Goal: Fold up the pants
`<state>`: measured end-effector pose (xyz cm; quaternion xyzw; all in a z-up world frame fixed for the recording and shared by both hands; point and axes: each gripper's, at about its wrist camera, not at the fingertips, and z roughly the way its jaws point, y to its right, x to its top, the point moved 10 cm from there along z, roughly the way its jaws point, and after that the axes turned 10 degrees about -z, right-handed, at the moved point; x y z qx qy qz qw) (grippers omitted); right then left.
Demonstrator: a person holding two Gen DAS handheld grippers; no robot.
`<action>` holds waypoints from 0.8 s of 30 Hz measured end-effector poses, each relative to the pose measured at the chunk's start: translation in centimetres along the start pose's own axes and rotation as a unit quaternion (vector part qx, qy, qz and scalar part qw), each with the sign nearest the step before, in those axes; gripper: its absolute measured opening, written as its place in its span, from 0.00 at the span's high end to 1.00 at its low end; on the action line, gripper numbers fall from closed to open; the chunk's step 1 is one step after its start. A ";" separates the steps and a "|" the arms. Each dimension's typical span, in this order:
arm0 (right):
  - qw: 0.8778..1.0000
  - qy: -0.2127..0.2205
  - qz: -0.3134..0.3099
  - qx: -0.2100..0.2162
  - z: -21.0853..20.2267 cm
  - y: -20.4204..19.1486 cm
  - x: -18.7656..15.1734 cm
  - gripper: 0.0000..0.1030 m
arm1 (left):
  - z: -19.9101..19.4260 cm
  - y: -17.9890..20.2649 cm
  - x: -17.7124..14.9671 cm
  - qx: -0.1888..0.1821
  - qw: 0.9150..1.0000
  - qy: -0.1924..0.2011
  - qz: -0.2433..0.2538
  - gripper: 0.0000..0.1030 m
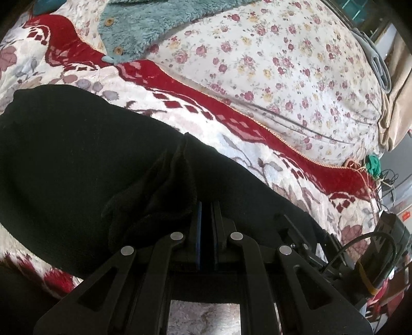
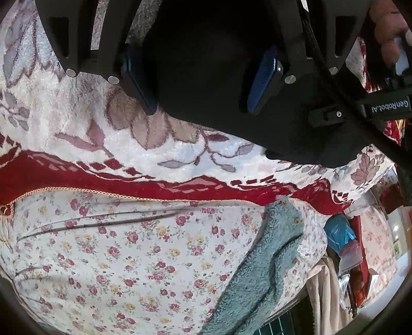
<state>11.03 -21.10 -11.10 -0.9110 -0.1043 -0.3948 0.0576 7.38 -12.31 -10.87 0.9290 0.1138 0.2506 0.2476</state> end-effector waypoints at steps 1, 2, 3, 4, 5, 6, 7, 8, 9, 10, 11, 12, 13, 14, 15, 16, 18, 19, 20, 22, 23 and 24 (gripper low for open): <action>1.000 0.000 -0.002 -0.002 0.0 0.0 0.0 0.31 | 0.0 0.1 0.0 0.002 1.000 0.001 0.004 0.94; 1.000 0.000 -0.003 -0.004 0.0 0.0 0.0 0.31 | 0.0 0.2 -0.1 0.004 1.000 0.001 0.006 0.94; 1.000 -0.001 -0.004 -0.006 0.0 0.0 0.0 0.31 | 0.0 0.2 -0.1 0.004 1.000 0.002 0.007 0.94; 1.000 -0.001 -0.004 -0.007 0.0 0.0 0.1 0.31 | 0.0 0.1 -0.1 0.001 1.000 0.002 0.005 0.94; 1.000 -0.002 -0.005 -0.008 -0.1 0.0 0.1 0.31 | 0.0 0.1 -0.1 0.000 1.000 0.001 0.004 0.94; 1.000 -0.004 -0.004 -0.007 0.0 0.0 0.1 0.31 | 0.0 0.1 -0.1 -0.002 1.000 0.001 0.003 0.94; 1.000 -0.010 -0.003 -0.008 -0.1 0.0 0.1 0.31 | -0.1 0.1 -0.1 -0.003 1.000 0.001 0.003 0.94; 1.000 -0.019 -0.002 -0.010 -0.3 0.0 0.3 0.31 | -0.1 0.1 -0.1 -0.003 1.000 -0.001 0.004 0.94; 1.000 -0.023 0.001 -0.012 -0.6 0.1 0.5 0.32 | -0.2 0.2 0.0 -0.002 1.000 -0.002 0.005 0.94; 1.000 -0.025 0.009 -0.011 -1.1 0.1 0.7 0.32 | -0.3 0.3 0.1 -0.004 1.000 -0.004 0.006 0.94; 1.000 -0.022 0.016 -0.009 -1.9 0.0 1.2 0.32 | -0.8 0.6 0.4 -0.018 1.000 -0.002 0.003 0.94; 1.000 -0.018 0.017 -0.009 -2.6 -0.1 1.6 0.32 | -1.2 0.7 0.7 -0.026 1.000 0.003 -0.001 0.94; 1.000 -0.007 0.015 -0.009 -4.0 -0.4 2.2 0.32 | -2.0 1.0 1.4 -0.038 0.999 0.016 -0.001 0.94; 1.000 -0.001 0.012 -0.010 -4.7 -0.5 2.5 0.32 | -3.1 1.2 2.2 -0.044 0.999 0.033 0.001 0.94; 1.000 0.005 0.009 -0.016 -5.8 -0.6 2.9 0.32 | -3.8 1.3 2.8 -0.044 0.998 0.042 0.002 0.94; 1.000 0.010 0.006 -0.023 -7.1 -0.7 3.0 0.32 | -5.2 1.4 3.8 -0.043 0.998 0.054 0.009 0.94; 1.000 0.009 0.008 -0.021 -8.3 -1.0 2.8 0.32 | -7.4 1.3 5.1 -0.042 0.997 0.063 0.023 0.94; 1.000 0.002 0.012 -0.012 -8.8 -1.3 2.1 0.32 | -8.4 1.0 5.7 -0.043 0.997 0.063 0.028 0.94; 1.000 -0.004 0.012 -0.004 -9.0 -1.6 1.4 0.32 | -9.0 0.7 6.1 -0.043 0.997 0.059 0.033 0.94; 1.000 -0.010 0.015 0.006 -9.0 -2.1 0.1 0.32 | -9.6 -0.3 6.6 -0.034 0.998 0.043 0.044 0.94; 1.000 -0.014 0.019 0.011 -8.7 -2.4 -0.9 0.32 | -9.6 -1.2 6.8 -0.025 0.998 0.032 0.043 0.94; 0.999 -0.025 0.022 0.016 -8.0 -2.6 -2.0 0.32 | -9.5 -2.0 6.9 -0.025 0.999 0.027 0.034 0.94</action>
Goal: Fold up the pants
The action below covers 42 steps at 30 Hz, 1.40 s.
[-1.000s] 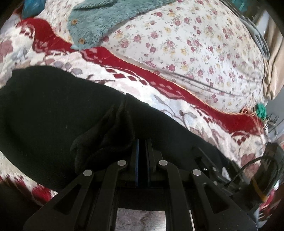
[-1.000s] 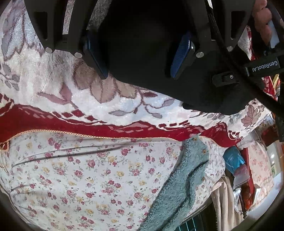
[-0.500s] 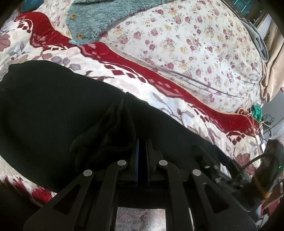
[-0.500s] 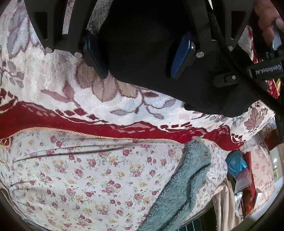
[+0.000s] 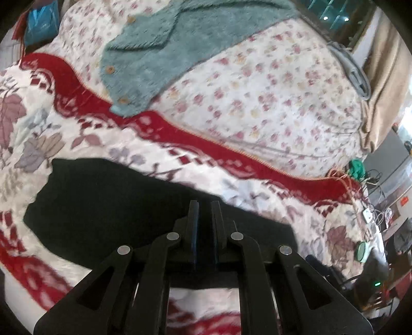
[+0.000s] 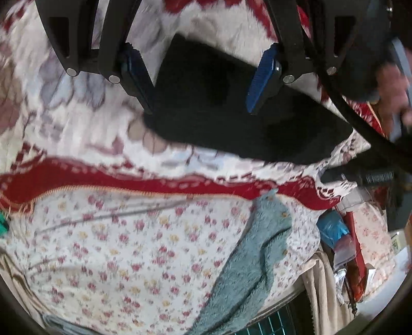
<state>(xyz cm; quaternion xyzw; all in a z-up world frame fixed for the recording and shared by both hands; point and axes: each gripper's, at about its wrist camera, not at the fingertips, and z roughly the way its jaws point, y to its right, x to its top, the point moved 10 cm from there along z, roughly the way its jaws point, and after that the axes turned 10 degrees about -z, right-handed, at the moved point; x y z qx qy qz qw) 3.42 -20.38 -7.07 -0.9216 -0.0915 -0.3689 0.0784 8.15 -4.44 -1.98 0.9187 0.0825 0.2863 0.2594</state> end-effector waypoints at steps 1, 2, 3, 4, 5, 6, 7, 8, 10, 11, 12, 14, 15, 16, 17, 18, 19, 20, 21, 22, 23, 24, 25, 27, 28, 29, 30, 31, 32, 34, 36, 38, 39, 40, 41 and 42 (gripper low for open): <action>1.000 -0.013 0.003 0.002 0.8 -0.1 -0.8 0.32 | 0.3 -0.8 0.1 -0.002 1.000 -0.002 -0.012 0.94; 0.999 -0.032 0.006 0.003 1.9 -0.2 -1.8 0.32 | 0.5 -1.7 0.1 0.000 1.000 -0.004 -0.027 0.94; 0.999 -0.044 0.002 -0.007 2.9 0.0 -2.4 0.32 | 0.7 -2.3 -0.2 0.002 0.999 -0.008 -0.041 0.94; 0.999 -0.038 -0.007 -0.017 3.0 0.0 -2.5 0.31 | 0.9 -3.2 -0.3 -0.008 0.997 -0.019 -0.076 0.94; 0.999 -0.037 -0.011 -0.022 2.9 0.1 -2.4 0.30 | 1.0 -3.6 -0.3 -0.025 0.995 -0.023 -0.098 0.94; 0.999 -0.041 -0.009 -0.020 2.8 0.1 -2.3 0.30 | 0.8 -3.9 -0.1 -0.039 0.993 -0.019 -0.110 0.94; 0.999 -0.043 -0.001 -0.014 2.5 0.0 -2.1 0.31 | 0.5 -4.0 0.2 -0.044 0.992 -0.013 -0.119 0.94; 0.999 -0.031 0.008 -0.009 1.8 0.0 -1.6 0.31 | 0.4 -4.2 0.2 -0.049 0.991 -0.009 -0.128 0.94; 1.000 0.012 0.021 0.001 0.1 -0.4 -0.3 0.31 | 0.2 -4.2 0.2 -0.058 0.989 -0.009 -0.137 0.94; 0.999 0.032 0.024 0.006 -0.5 -0.7 0.4 0.31 | 0.2 -4.2 0.1 -0.062 0.988 -0.011 -0.139 0.94; 0.999 0.043 0.023 0.006 -0.7 -1.1 1.0 0.31 | 0.3 -4.1 0.0 -0.063 0.988 -0.014 -0.139 0.94; 0.999 0.038 0.016 -0.003 0.2 -1.7 1.3 0.31 | 0.3 -4.0 -0.1 -0.068 0.988 -0.016 -0.141 0.94; 1.000 0.026 0.012 -0.002 1.1 -2.0 1.3 0.31 | 0.2 -4.1 0.1 -0.072 0.987 -0.016 -0.143 0.94; 1.000 0.007 0.007 -0.003 2.2 -2.3 0.8 0.31 | 0.2 -4.2 0.1 -0.075 0.986 -0.017 -0.147 0.94; 1.000 -0.011 -0.008 -0.020 3.3 -2.5 0.2 0.31 | 0.2 -4.3 0.1 -0.078 0.985 -0.018 -0.153 0.94; 0.999 -0.010 -0.031 -0.036 3.5 -2.8 0.0 0.31 | 0.1 -4.5 0.1 -0.081 0.984 -0.019 -0.158 0.94; 0.997 -0.010 -0.053 -0.048 3.4 -3.1 -0.1 0.30 | 0.2 -4.4 0.1 -0.085 0.983 -0.021 -0.161 0.94; 0.996 -0.017 -0.066 -0.055 3.4 -3.5 -0.2 0.29 | 0.2 -4.4 0.1 -0.090 0.982 -0.022 -0.164 0.94; 0.995 -0.025 -0.071 -0.058 3.3 -3.6 -0.2 0.29 | 0.1 -4.4 0.1 -0.094 0.981 -0.021 -0.167 0.94; 0.995 -0.029 -0.071 -0.058 3.2 -3.5 -0.1 0.30 | 0.1 -4.4 0.1 -0.098 0.980 -0.021 -0.170 0.94; 0.996 -0.031 -0.061 -0.056 2.9 -3.4 0.3 0.31 | 0.1 -4.5 0.2 -0.102 0.979 -0.020 -0.173 0.94; 0.998 -0.018 -0.041 -0.047 2.4 -3.3 1.2 0.31 | 0.1 -4.6 0.2 -0.105 0.978 -0.020 -0.177 0.94; 0.999 -0.007 -0.029 -0.042 2.2 -3.2 1.7 0.31 | 0.1 -4.7 0.2 -0.110 0.977 -0.023 -0.184 0.91; 0.999 0.006 -0.003 -0.045 2.4 -3.2 3.5 0.31 | 0.1 -4.8 0.2 -0.122 0.973 -0.027 -0.195 0.72; 0.998 0.000 0.003 -0.057 3.0 -3.3 4.3 0.31 | 0.0 -4.9 0.3 -0.127 0.971 -0.026 -0.200 0.66; 0.998 -0.012 0.002 -0.069 4.2 -3.4 4.9 0.31 | -0.2 -5.0 0.4 -0.135 0.969 -0.020 -0.207 0.66; 0.996 -0.021 -0.002 -0.081 5.5 -3.6 5.4 0.31 | -0.4 -5.1 0.5 -0.138 0.968 -0.016 -0.209 0.66; 0.995 -0.028 -0.008 -0.091 6.3 -3.7 5.6 0.31 | -0.5 -5.1 0.6 -0.140 0.967 -0.014 -0.211 0.66; 0.993 -0.040 -0.021 -0.106 7.7 -4.2 5.9 0.31 | -0.6 -5.2 0.6 -0.141 0.967 -0.013 -0.211 0.66; 0.991 -0.056 -0.047 -0.108 10.0 -5.8 6.1 0.31 | -0.9 -5.2 0.6 -0.140 0.967 -0.008 -0.212 0.66; 0.989 -0.068 -0.064 -0.115 11.3 -6.8 6.1 0.33 | -1.2 -5.4 0.8 -0.142 0.966 0.002 -0.216 0.66; 0.990 -0.052 -0.073 -0.111 11.5 -8.3 6.6 0.34 | -2.0 -6.2 1.2 -0.150 0.960 0.018 -0.235 0.66; 0.990 -0.054 -0.077 -0.104 11.7 -9.1 6.7 0.34 | -2.5 -6.8 1.5 -0.157 0.956 0.027 -0.247 0.66; 0.990 -0.055 -0.084 -0.103 11.8 -9.5 6.6 0.34 | -3.3 -7.7 2.0 -0.165 0.950 0.039 -0.261 0.66; 0.988 -0.054 -0.105 -0.103 11.8 -10.3 6.5 0.34 | -4.1 -9.1 2.6 -0.169 0.945 0.055 -0.276 0.66; 0.985 -0.056 -0.128 -0.102 11.9 -11.0 6.1 0.34 | -4.7 -10.3 3.0 -0.167 0.941 0.066 -0.287 0.66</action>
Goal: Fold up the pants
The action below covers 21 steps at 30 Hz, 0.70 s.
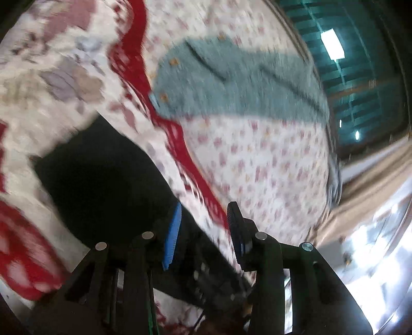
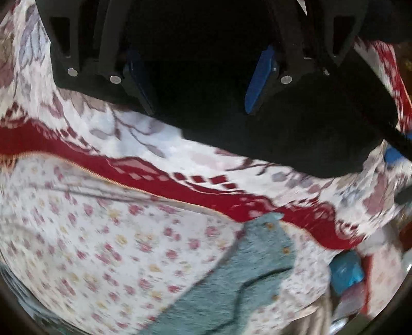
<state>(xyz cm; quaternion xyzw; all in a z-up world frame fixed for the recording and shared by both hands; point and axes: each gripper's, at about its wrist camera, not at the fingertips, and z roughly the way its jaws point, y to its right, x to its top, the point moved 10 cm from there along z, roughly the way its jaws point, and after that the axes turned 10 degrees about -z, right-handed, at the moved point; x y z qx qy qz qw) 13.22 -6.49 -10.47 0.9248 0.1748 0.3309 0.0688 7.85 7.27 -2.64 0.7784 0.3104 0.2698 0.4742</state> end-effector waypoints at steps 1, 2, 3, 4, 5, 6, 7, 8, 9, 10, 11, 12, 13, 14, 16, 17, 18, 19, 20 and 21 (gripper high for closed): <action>1.000 -0.001 -0.011 -0.002 0.1 -0.4 -0.2 0.34 | -1.4 -1.3 1.7 0.008 1.000 0.022 -0.013 0.66; 1.000 0.001 -0.017 -0.004 0.1 -0.5 -0.4 0.34 | -2.3 -2.4 2.8 0.015 0.999 0.039 -0.023 0.66; 1.000 0.004 -0.011 -0.001 0.2 -0.4 -0.5 0.34 | -3.2 -3.5 3.9 0.022 0.998 0.053 -0.034 0.66; 1.000 0.003 -0.006 0.003 0.2 -0.3 -0.5 0.34 | -4.1 -4.9 4.9 0.029 0.996 0.064 -0.050 0.66; 1.000 -0.004 0.005 0.011 0.3 -0.2 -0.4 0.34 | -5.1 -6.7 5.9 0.032 0.994 0.069 -0.074 0.66; 1.000 -0.010 0.012 0.015 0.2 -0.1 -0.3 0.34 | -5.6 -7.5 6.4 0.032 0.993 0.070 -0.086 0.66; 0.999 -0.016 0.022 0.022 0.0 0.1 0.1 0.34 | -6.4 -8.7 7.0 0.031 0.992 0.075 -0.098 0.66; 0.999 -0.011 0.038 0.035 -0.6 0.1 0.9 0.35 | -6.9 -9.2 7.3 0.033 0.991 0.081 -0.100 0.66; 0.998 0.003 0.051 0.046 -1.3 0.0 1.7 0.35 | -7.3 -9.8 7.7 0.036 0.991 0.086 -0.100 0.66; 0.996 0.023 0.061 0.060 -2.3 -0.4 2.9 0.35 | -7.5 -10.4 7.8 0.039 0.990 0.087 -0.104 0.66; 0.995 0.040 0.058 0.077 -3.3 -1.5 4.2 0.35 | -7.6 -11.1 7.9 0.040 0.989 0.084 -0.113 0.66; 0.993 0.049 0.046 0.094 -3.9 -2.7 5.0 0.35 | -7.5 -11.7 8.0 0.041 0.989 0.079 -0.121 0.66; 0.991 0.051 0.022 0.124 -4.4 -4.8 6.0 0.35 | -7.4 -12.0 8.0 0.042 0.988 0.076 -0.124 0.66; 0.985 0.048 -0.015 0.165 -4.8 -7.7 6.8 0.35 | -7.0 -12.6 7.9 0.049 0.988 0.067 -0.130 0.66; 0.971 0.045 -0.081 0.219 -5.5 -12.4 7.4 0.35 | -6.7 -13.0 7.7 0.054 0.988 0.051 -0.133 0.66; 0.963 0.050 -0.125 0.235 -5.9 -14.9 7.5 0.35 | -6.5 -13.0 7.6 0.051 0.989 0.043 -0.135 0.66; 0.956 0.059 -0.167 0.234 -6.2 -16.8 7.5 0.35 | -6.5 -13.1 7.6 0.049 0.988 0.040 -0.138 0.66; 0.949 0.066 -0.209 0.228 -6.3 -18.5 7.4 0.35 | -6.6 -13.2 7.6 0.048 0.988 0.040 -0.139 0.66; 0.938 0.063 -0.260 0.220 -6.0 -20.2 7.2 0.37 | -6.7 -13.5 7.8 0.050 0.988 0.042 -0.138 0.66; 0.934 0.063 -0.276 0.219 -5.9 -20.6 7.1 0.38 | -6.8 -13.6 7.9 0.051 0.988 0.043 -0.140 0.66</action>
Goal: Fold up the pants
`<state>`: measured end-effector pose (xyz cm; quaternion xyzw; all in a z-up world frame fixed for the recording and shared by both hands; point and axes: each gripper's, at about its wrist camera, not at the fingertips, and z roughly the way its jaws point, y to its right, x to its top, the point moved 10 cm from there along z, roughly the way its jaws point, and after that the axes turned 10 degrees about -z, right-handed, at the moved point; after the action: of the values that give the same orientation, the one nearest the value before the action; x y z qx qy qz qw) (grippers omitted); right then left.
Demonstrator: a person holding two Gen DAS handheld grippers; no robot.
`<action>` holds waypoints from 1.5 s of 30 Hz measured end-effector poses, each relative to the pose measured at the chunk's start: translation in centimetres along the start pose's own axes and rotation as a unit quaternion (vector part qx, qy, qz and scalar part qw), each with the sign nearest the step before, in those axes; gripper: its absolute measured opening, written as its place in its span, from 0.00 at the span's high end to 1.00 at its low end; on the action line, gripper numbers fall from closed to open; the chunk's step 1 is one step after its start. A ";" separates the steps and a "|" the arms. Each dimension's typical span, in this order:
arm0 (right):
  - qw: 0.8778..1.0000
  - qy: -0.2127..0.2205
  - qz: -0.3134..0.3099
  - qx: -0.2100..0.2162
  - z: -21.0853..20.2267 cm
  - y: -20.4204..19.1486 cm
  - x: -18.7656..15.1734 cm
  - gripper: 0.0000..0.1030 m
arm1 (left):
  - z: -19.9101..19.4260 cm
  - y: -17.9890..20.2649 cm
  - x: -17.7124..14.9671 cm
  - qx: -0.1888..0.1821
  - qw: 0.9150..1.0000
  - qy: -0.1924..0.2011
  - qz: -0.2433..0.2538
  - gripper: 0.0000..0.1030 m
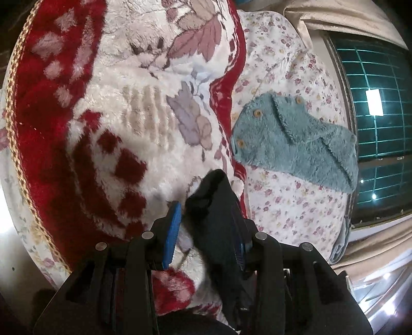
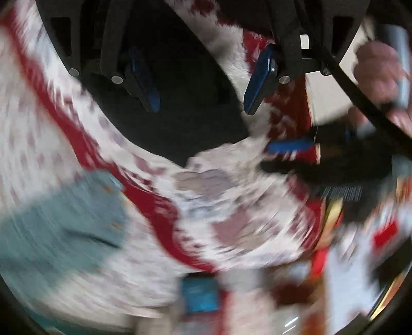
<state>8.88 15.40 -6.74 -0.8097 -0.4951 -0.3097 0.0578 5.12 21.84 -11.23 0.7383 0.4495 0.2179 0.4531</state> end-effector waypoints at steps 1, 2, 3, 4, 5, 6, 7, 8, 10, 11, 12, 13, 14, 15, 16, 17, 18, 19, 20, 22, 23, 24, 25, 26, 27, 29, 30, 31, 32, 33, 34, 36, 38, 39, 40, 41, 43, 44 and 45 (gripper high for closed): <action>1.000 -0.003 -0.016 0.004 0.4 -0.3 0.2 0.38 | 0.1 -0.3 0.2 0.001 1.000 -0.001 -0.005 0.66; 1.000 -0.004 -0.025 0.018 0.8 -0.5 0.4 0.38 | 0.2 -0.8 0.3 0.003 1.000 -0.004 -0.012 0.66; 0.999 -0.006 -0.025 0.029 1.3 -0.5 0.6 0.38 | 0.4 -1.0 0.4 0.004 1.000 -0.006 -0.017 0.66; 0.999 -0.008 -0.025 0.033 1.5 -0.5 0.7 0.40 | 0.6 -1.3 0.5 0.003 1.000 -0.009 -0.024 0.66; 0.999 -0.012 -0.027 0.036 2.0 -0.5 1.1 0.40 | 0.7 -1.7 0.6 0.004 0.999 -0.013 -0.031 0.66; 0.999 -0.018 -0.033 0.034 2.4 -0.5 1.4 0.40 | 0.9 -1.9 0.6 0.005 0.999 -0.016 -0.034 0.66; 0.998 -0.024 -0.040 0.036 2.7 -0.8 1.4 0.40 | 1.1 -2.0 0.6 0.006 0.999 -0.019 -0.036 0.66; 0.997 -0.034 -0.057 0.039 3.3 -1.3 1.4 0.41 | 1.2 -2.2 0.6 0.008 0.999 -0.022 -0.036 0.66; 0.994 -0.059 -0.095 0.020 4.5 -2.0 1.3 0.41 | 1.4 -2.4 0.7 0.008 0.999 -0.025 -0.041 0.66; 0.992 -0.069 -0.107 0.020 5.0 -2.2 1.2 0.42 | 1.4 -2.4 0.7 0.007 0.999 -0.026 -0.043 0.66; 0.990 -0.076 -0.119 0.019 5.5 -2.5 1.2 0.44 | 1.5 -2.4 0.8 0.007 0.999 -0.027 -0.044 0.66; 0.988 -0.082 -0.131 0.010 5.9 -2.7 1.2 0.44 | 1.5 -2.3 1.0 0.007 0.999 -0.027 -0.044 0.66; 0.986 -0.088 -0.139 -0.003 6.5 -2.6 1.3 0.48 | 1.6 -2.1 1.3 0.008 0.999 -0.029 -0.044 0.66; 0.986 -0.092 -0.140 -0.013 6.8 -2.4 1.3 0.55 | 1.7 -1.9 1.5 0.008 0.999 -0.030 -0.042 0.66; 0.986 -0.099 -0.131 -0.025 7.1 -1.8 1.2 0.73 | 1.8 -1.3 1.9 0.008 0.999 -0.033 -0.036 0.66; 0.988 -0.099 -0.120 -0.023 7.1 -1.6 1.1 0.80 | 2.1 -0.5 2.5 0.009 0.999 -0.037 -0.023 0.66; 0.992 -0.080 -0.100 -0.009 6.5 -1.2 1.1 0.86 | 2.5 0.2 2.9 0.012 0.999 -0.041 -0.010 0.66; 0.994 -0.065 -0.090 -0.002 5.9 -0.9 1.2 0.93 | 3.0 1.1 3.5 0.017 0.999 -0.048 0.009 0.66; 0.996 -0.049 -0.075 0.003 5.2 -0.5 1.3 0.95 | 3.9 2.1 3.9 0.025 0.997 -0.063 0.033 0.66; 0.998 -0.021 -0.050 0.023 3.9 0.0 1.1 0.95 | 5.9 3.2 4.0 0.035 0.992 -0.105 0.062 0.62; 0.999 -0.016 -0.041 0.027 3.7 0.2 0.9 0.95 | 7.4 3.9 3.9 0.036 0.988 -0.132 0.072 0.62; 0.999 -0.012 -0.028 0.037 3.5 0.4 0.5 0.95 | 8.1 4.0 3.8 0.041 0.986 -0.142 0.074 0.62; 0.999 -0.010 -0.022 0.040 3.5 0.4 0.4 0.95 | 9.1 4.1 3.8 0.052 0.984 -0.154 0.079 0.62; 0.999 -0.008 -0.015 0.041 3.5 0.5 0.1 0.95 | 10.4 4.2 3.6 0.063 0.979 -0.169 0.092 0.62; 0.999 -0.008 -0.009 0.042 3.5 0.6 -0.1 0.95 | 11.1 4.0 3.6 0.075 0.977 -0.173 0.100 0.62; 0.999 0.001 0.000 0.033 3.3 0.7 -0.1 0.95 | 11.9 3.2 4.0 0.101 0.975 -0.166 0.110 0.62; 1.000 0.005 0.001 0.030 3.2 0.8 -0.1 0.95 | 12.1 3.1 4.0 0.100 0.974 -0.169 0.112 0.62; 1.000 0.007 -0.002 0.027 3.1 0.8 0.1 0.95 | 12.3 2.9 3.9 0.095 0.973 -0.176 0.111 0.62; 1.000 0.009 -0.009 0.023 3.1 0.8 0.4 0.95 | 12.4 2.7 3.9 0.090 0.973 -0.182 0.111 0.62; 0.999 0.008 -0.018 0.026 3.1 0.7 0.7 0.94 | 12.4 2.8 3.9 0.086 0.973 -0.185 0.110 0.62; 0.999 0.008 -0.025 0.024 3.2 0.7 0.8 0.94 | 12.4 2.7 4.0 0.078 0.972 -0.191 0.108 0.62; 0.999 0.006 -0.038 0.016 3.4 0.7 1.3 0.94 | 12.4 2.7 4.0 0.069 0.970 -0.205 0.109 0.62; 0.998 0.002 -0.059 0.019 3.9 0.2 1.5 0.82 | 12.3 2.6 4.4 0.063 0.971 -0.206 0.102 0.62; 0.997 -0.007 -0.073 0.008 4.4 0.0 1.4 0.73 | 12.1 2.8 4.5 0.060 0.972 -0.204 0.099 0.62; 0.997 -0.011 -0.079 0.002 4.7 0.0 1.3 0.57 | 11.9 2.8 4.6 0.054 0.973 -0.202 0.098 0.62; 0.996 -0.015 -0.086 -0.008 5.2 0.1 1.3 0.51 | 11.6 2.8 4.8 0.049 0.974 -0.199 0.095 0.62; 0.996 -0.017 -0.089 -0.015 5.9 0.3 1.3 0.51 | 11.3 2.5 4.9 0.041 0.975 -0.197 0.090 0.62; 0.996 -0.025 -0.090 -0.015 6.3 0.3 1.2 0.50 | 11.2 2.5 4.9 0.038 0.976 -0.197 0.090 0.62; 0.995 -0.036 -0.096 -0.015 6.9 0.3 0.9 0.50 | 11.2 2.4 4.9 0.036 0.976 -0.197 0.091 0.62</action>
<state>12.52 18.72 -11.69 -0.7700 -0.5674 -0.2920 -0.0019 16.86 20.27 -15.10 0.8202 0.2902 0.0919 0.4844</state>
